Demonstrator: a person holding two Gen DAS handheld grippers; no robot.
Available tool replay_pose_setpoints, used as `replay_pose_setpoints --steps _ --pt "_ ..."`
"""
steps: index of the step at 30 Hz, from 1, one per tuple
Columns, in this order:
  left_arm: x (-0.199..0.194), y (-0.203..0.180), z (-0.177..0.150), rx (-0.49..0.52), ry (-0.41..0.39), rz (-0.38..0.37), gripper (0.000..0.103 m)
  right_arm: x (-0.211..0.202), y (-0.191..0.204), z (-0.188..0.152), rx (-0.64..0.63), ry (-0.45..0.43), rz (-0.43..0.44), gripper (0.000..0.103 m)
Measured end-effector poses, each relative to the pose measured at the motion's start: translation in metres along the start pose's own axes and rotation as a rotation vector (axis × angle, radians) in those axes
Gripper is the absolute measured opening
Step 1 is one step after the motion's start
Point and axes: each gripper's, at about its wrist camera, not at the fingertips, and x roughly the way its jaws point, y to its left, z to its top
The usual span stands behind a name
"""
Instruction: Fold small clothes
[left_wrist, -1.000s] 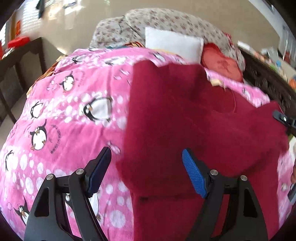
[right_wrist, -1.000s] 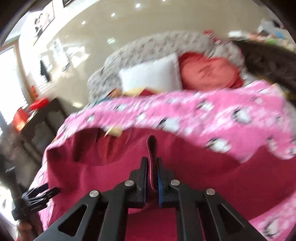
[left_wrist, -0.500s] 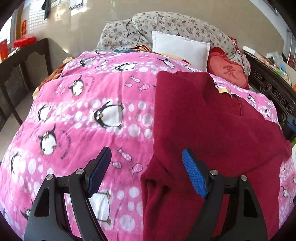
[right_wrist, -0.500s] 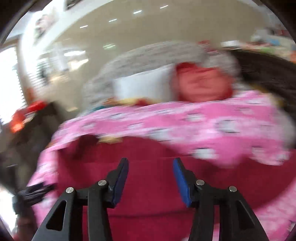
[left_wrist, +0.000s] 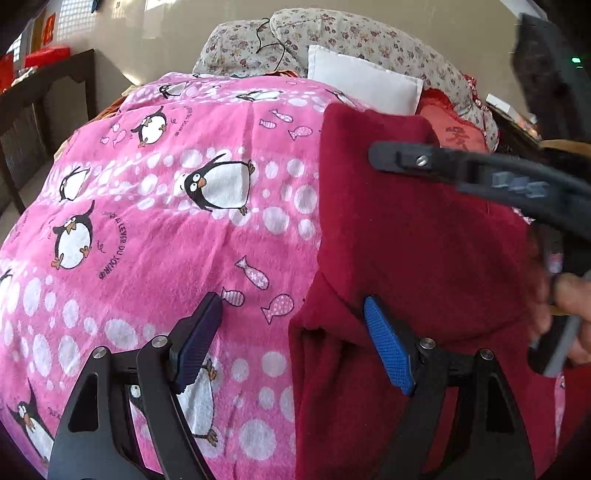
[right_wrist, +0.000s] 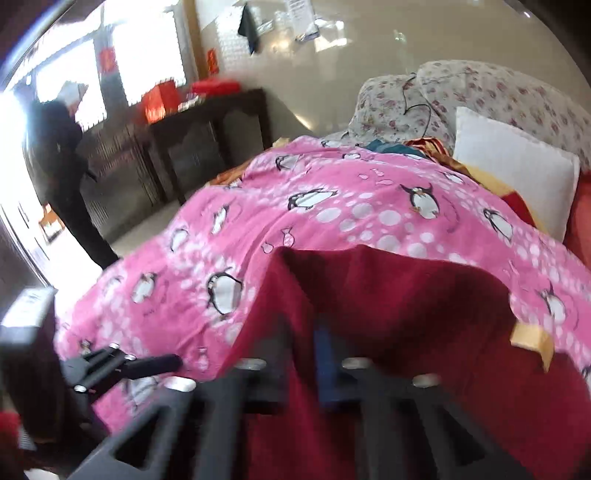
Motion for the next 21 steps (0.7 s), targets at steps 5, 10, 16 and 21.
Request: replay_pose_setpoints --steps 5,10,16,21 --pt "-0.001 0.012 -0.001 -0.05 -0.015 -0.033 0.08 0.033 -0.015 0.015 0.087 -0.039 -0.106 0.007" --pt "-0.008 0.008 -0.006 -0.013 -0.039 0.016 0.08 0.007 -0.024 0.026 0.203 -0.199 -0.1 0.0" --pt "-0.011 0.009 -0.005 -0.008 -0.048 0.033 0.08 -0.021 -0.025 0.009 0.204 -0.115 -0.072 0.008" --pt "-0.04 -0.01 0.001 0.055 -0.118 0.025 0.08 -0.089 -0.043 -0.069 0.289 -0.061 -0.176 0.042"
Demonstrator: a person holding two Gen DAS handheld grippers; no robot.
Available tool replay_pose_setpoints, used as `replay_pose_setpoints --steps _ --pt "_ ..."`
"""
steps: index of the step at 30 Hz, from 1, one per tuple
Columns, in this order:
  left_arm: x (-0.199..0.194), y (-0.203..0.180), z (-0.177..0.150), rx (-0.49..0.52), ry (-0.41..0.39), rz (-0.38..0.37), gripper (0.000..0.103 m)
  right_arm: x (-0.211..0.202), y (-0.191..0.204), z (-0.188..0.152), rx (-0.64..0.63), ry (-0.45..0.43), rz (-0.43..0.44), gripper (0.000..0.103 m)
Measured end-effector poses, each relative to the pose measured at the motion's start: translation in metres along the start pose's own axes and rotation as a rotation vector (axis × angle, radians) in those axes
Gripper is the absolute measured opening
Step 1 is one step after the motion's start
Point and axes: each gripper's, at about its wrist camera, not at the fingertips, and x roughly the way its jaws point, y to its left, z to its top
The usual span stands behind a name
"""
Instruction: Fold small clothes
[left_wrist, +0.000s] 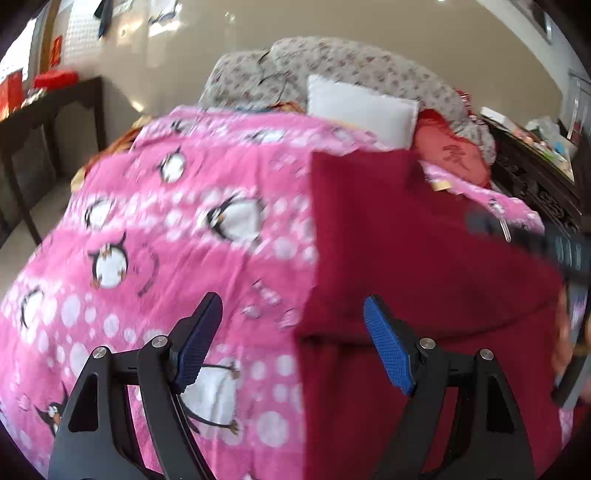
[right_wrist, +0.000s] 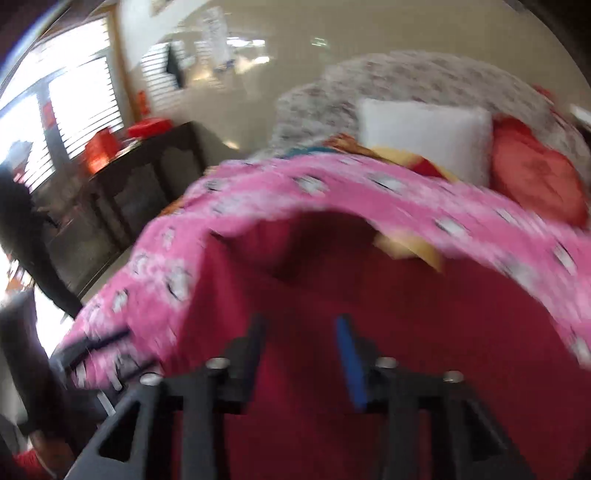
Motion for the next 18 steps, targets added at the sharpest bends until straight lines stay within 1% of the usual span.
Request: replay_pose_setpoints --steps 2,3,4,5,6,7,8,9,10,12,13,14,15,16,17,18 --pt "-0.005 -0.01 0.005 0.018 -0.014 -0.023 0.08 -0.02 -0.031 -0.02 0.04 0.0 -0.069 0.042" --pt "-0.005 -0.018 0.009 0.029 -0.008 -0.033 0.08 -0.029 -0.047 -0.03 0.055 -0.013 -0.123 0.042" --pt "0.0 -0.024 0.011 0.035 0.011 -0.039 0.08 -0.035 -0.066 -0.041 0.091 -0.02 -0.186 0.042" --pt "0.007 -0.028 0.012 0.041 0.035 -0.046 0.08 -0.036 -0.082 -0.048 0.129 -0.003 -0.22 0.042" --pt "0.017 -0.032 0.012 0.048 0.066 -0.05 0.08 -0.035 -0.099 -0.056 0.172 0.011 -0.178 0.042" --pt "0.029 -0.035 0.011 0.048 0.104 -0.039 0.08 -0.04 -0.11 -0.061 0.206 -0.008 -0.108 0.041" --pt "0.042 -0.037 0.008 0.048 0.153 -0.019 0.079 -0.05 -0.118 -0.063 0.241 -0.015 -0.068 0.041" --pt "0.045 -0.038 0.004 0.049 0.168 -0.016 0.079 -0.059 -0.122 -0.062 0.261 -0.017 -0.062 0.041" --pt "0.046 -0.04 0.001 0.055 0.163 0.0 0.079 -0.074 -0.125 -0.063 0.271 -0.045 -0.067 0.042" --pt "0.04 -0.044 -0.001 0.068 0.144 0.02 0.079 -0.11 -0.134 -0.068 0.275 -0.134 -0.106 0.043" --pt "0.036 -0.045 -0.001 0.067 0.138 0.016 0.08 -0.124 -0.142 -0.073 0.288 -0.141 -0.149 0.044" --pt "0.032 -0.046 0.0 0.063 0.13 0.01 0.08 -0.132 -0.151 -0.077 0.312 -0.121 -0.192 0.044" --pt "0.027 -0.048 0.001 0.058 0.119 0.005 0.08 -0.139 -0.165 -0.085 0.354 -0.093 -0.233 0.044" --pt "0.022 -0.05 0.003 0.055 0.106 -0.003 0.08 -0.148 -0.182 -0.096 0.409 -0.087 -0.26 0.044" --pt "0.02 -0.051 0.004 0.052 0.099 -0.01 0.08 -0.159 -0.194 -0.105 0.458 -0.099 -0.273 0.044" --pt "0.016 -0.052 0.004 0.041 0.089 -0.02 0.08 -0.171 -0.213 -0.121 0.529 -0.118 -0.304 0.044"
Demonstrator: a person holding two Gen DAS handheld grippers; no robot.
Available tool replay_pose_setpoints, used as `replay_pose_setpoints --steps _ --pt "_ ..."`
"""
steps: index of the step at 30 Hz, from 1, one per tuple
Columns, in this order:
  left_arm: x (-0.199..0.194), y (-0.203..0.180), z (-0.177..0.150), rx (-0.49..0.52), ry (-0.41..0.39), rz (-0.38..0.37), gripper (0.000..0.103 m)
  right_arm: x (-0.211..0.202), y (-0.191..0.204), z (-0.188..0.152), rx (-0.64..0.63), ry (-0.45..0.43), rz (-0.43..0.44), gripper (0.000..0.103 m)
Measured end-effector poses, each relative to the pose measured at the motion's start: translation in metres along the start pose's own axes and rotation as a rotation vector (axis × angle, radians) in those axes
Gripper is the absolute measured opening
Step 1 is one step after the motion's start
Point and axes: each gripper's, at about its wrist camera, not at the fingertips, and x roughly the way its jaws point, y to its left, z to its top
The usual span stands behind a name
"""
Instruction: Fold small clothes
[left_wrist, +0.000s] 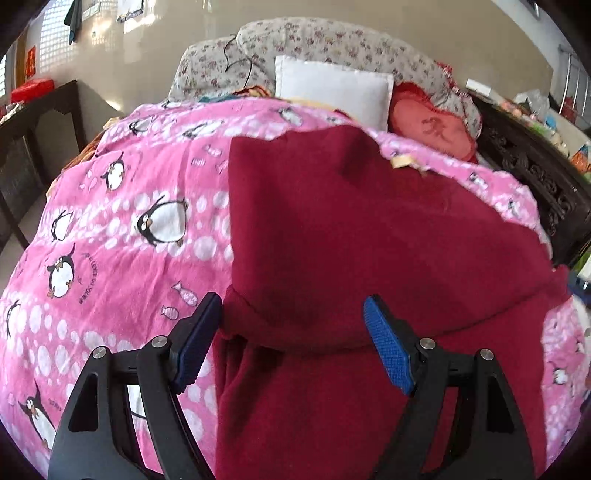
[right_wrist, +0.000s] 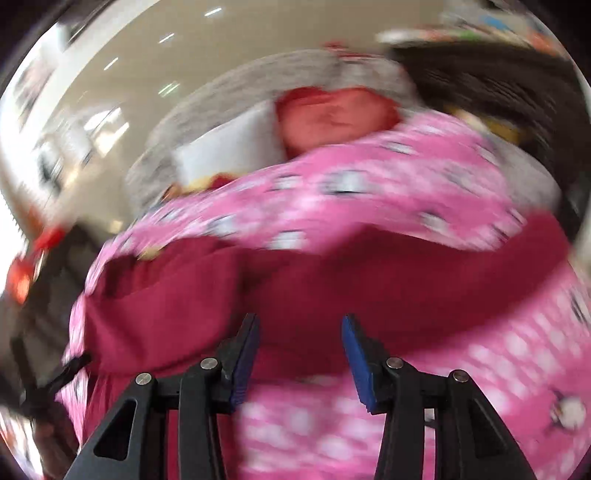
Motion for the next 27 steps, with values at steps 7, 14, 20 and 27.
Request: replay_pose_setpoints --steps 7,14,20,27 --pt "-0.002 0.0 0.001 -0.014 -0.003 0.004 0.08 -0.009 -0.144 0.005 0.42 -0.083 -0.076 0.051" --pt "-0.011 -0.001 0.002 -0.008 -0.012 -0.017 0.08 0.026 -0.188 0.009 0.653 -0.151 0.142 0.024" --pt "-0.024 0.007 0.004 -0.002 -0.031 -0.013 0.08 -0.035 -0.123 0.043 0.437 -0.322 0.192 0.006" --pt "-0.048 0.036 0.017 -0.093 -0.096 -0.042 0.08 -0.069 0.102 0.066 -0.154 -0.277 0.414 0.006"
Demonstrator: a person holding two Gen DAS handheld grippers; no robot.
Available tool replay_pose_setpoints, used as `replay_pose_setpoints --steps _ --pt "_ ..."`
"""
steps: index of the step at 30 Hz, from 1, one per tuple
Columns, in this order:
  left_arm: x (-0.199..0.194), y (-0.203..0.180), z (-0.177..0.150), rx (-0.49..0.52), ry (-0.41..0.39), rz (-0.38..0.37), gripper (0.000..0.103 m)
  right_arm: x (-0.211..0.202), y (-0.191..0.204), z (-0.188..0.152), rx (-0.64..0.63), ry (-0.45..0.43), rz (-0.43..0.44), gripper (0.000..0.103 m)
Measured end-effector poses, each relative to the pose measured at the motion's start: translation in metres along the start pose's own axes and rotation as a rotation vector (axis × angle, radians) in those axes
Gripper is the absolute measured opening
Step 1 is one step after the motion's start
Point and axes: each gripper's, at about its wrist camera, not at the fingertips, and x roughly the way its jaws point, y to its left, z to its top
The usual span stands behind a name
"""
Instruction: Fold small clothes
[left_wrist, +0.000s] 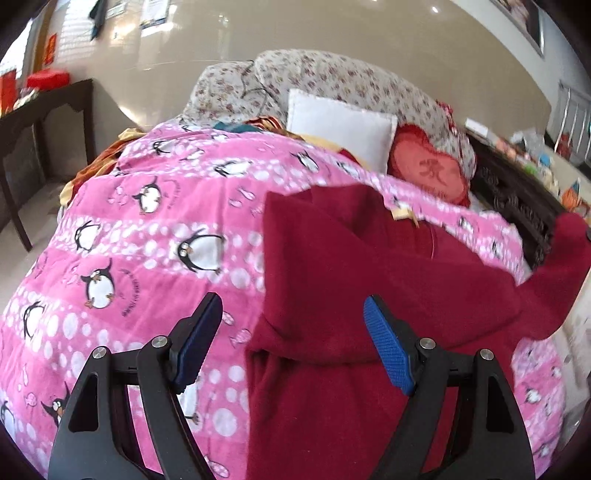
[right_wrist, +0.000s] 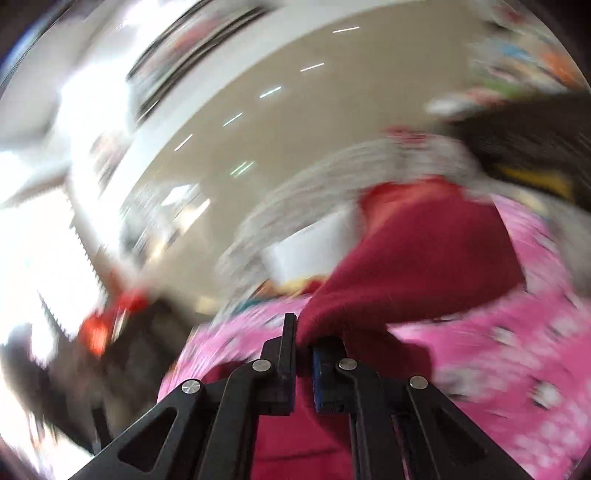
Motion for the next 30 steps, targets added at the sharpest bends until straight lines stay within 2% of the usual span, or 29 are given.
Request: replay_pose_setpoints --steps 2,5,7,9,10,12,15,17,19,21,23,25,26,27,28,30 --pt "-0.003 0.011 0.002 -0.044 -0.009 -0.009 0.079 0.043 0.064 -0.021 -0.158 0.106 0.085 0.006" --pt "0.001 0.026 0.001 -0.092 -0.005 -0.001 0.08 0.111 0.12 -0.073 -0.3 0.268 0.147 0.007" --pt "0.004 0.031 0.0 -0.107 0.008 -0.002 0.079 0.169 0.139 -0.121 -0.384 0.459 0.105 0.014" --pt "0.009 0.033 -0.002 -0.112 0.017 -0.017 0.079 0.208 0.137 -0.162 -0.383 0.65 0.079 0.015" --pt "0.011 0.034 -0.003 -0.107 0.021 -0.021 0.079 0.213 0.133 -0.172 -0.373 0.681 0.066 0.015" --pt "0.015 0.035 -0.004 -0.097 0.035 -0.026 0.08 0.203 0.126 -0.174 -0.366 0.652 0.063 0.019" --pt "0.023 0.036 -0.004 -0.1 0.048 -0.033 0.079 0.168 0.11 -0.149 -0.288 0.564 0.096 0.035" --pt "0.027 0.035 -0.002 -0.113 0.053 -0.058 0.079 0.144 0.091 -0.128 -0.251 0.494 0.073 0.04" --pt "0.035 0.03 -0.001 -0.1 0.073 -0.076 0.08 0.129 0.072 -0.114 -0.236 0.458 0.025 0.041" --pt "0.047 0.023 0.001 -0.076 0.106 -0.058 0.08 0.12 0.052 -0.101 -0.234 0.44 -0.03 0.041" --pt "0.057 0.018 0.002 -0.056 0.113 -0.034 0.079 0.112 0.031 -0.092 -0.217 0.405 -0.151 0.041" --pt "0.066 0.01 0.004 -0.014 0.101 -0.018 0.077 0.108 0.012 -0.089 -0.184 0.37 -0.22 0.041" --pt "0.068 0.006 0.005 0.01 0.088 -0.006 0.071 0.109 0.0 -0.089 -0.152 0.361 -0.237 0.041" --pt "0.069 0.002 0.006 0.025 0.081 -0.009 0.045 0.112 -0.01 -0.088 -0.123 0.366 -0.235 0.041" --pt "0.071 -0.002 0.007 0.041 0.084 -0.022 0.024 0.114 -0.019 -0.088 -0.09 0.373 -0.226 0.041" --pt "0.072 -0.011 0.015 0.062 0.088 -0.016 0.016 0.116 -0.027 -0.089 -0.057 0.368 -0.218 0.041"
